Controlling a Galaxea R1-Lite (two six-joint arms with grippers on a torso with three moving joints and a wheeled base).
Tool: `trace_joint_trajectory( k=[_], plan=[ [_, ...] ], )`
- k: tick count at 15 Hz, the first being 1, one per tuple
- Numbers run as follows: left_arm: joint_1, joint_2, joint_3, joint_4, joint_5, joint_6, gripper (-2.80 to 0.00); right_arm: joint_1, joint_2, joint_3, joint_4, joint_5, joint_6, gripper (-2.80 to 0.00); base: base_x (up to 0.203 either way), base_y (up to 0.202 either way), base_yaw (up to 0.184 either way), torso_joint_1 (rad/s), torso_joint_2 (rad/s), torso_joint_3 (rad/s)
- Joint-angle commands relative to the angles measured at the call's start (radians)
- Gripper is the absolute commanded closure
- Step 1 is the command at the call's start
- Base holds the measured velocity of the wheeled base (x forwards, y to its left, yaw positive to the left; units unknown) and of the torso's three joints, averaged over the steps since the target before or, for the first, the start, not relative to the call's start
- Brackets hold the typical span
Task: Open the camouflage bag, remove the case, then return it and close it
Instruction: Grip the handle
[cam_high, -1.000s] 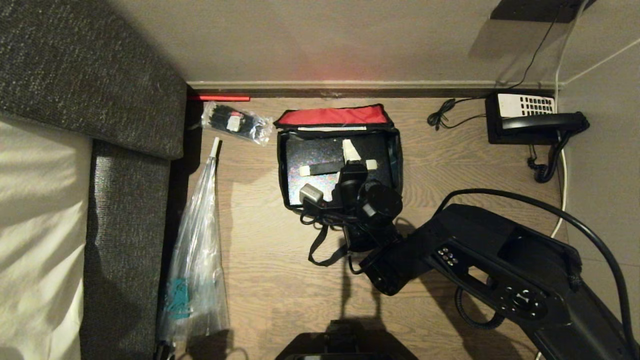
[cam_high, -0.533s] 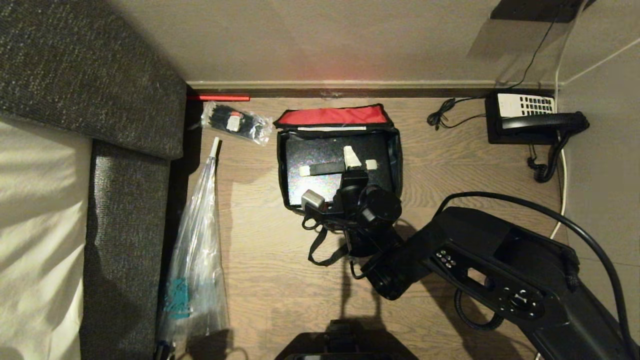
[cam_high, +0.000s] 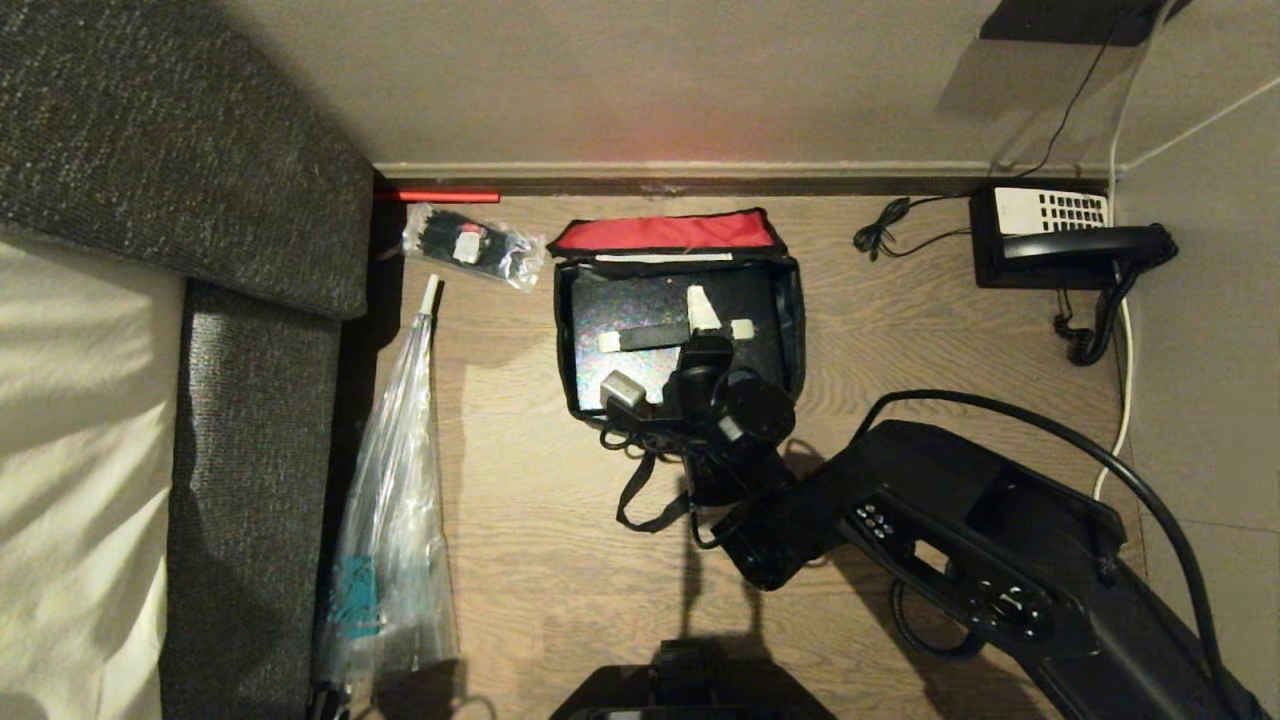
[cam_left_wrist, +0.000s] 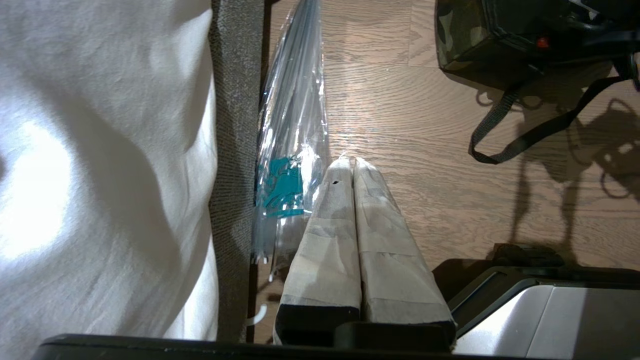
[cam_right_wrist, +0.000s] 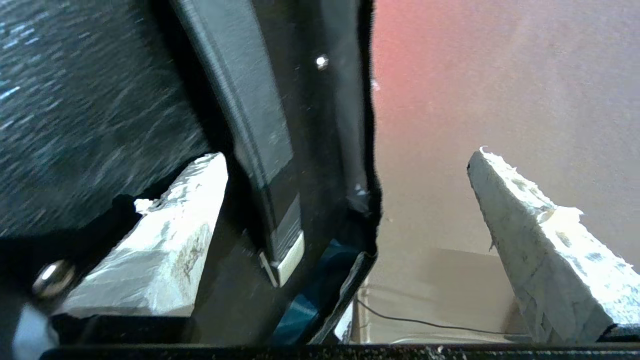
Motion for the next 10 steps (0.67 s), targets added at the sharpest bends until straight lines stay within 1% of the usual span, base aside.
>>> trace_joint_trajectory(
  k=[1,4,10],
  plan=[
    [0.000,0.001,0.001,0.000,0.000,0.000,0.00,-0.005,0.031,-0.041,-0.006,-0.003,-0.011,-2.80,0.000,0.000,0.000,0.000,0.00,0.000],
    [0.000,0.001,0.001,0.000,0.000,0.000,0.00,-0.015,0.065,-0.117,-0.006,0.001,-0.011,-2.80,0.000,0.000,0.000,0.000,0.00,0.000],
    [0.000,0.001,0.001,-0.001,0.000,0.000,0.00,-0.020,0.095,-0.174,-0.006,0.001,-0.004,-2.80,0.000,0.000,0.000,0.000,0.00,0.000]
  ],
)
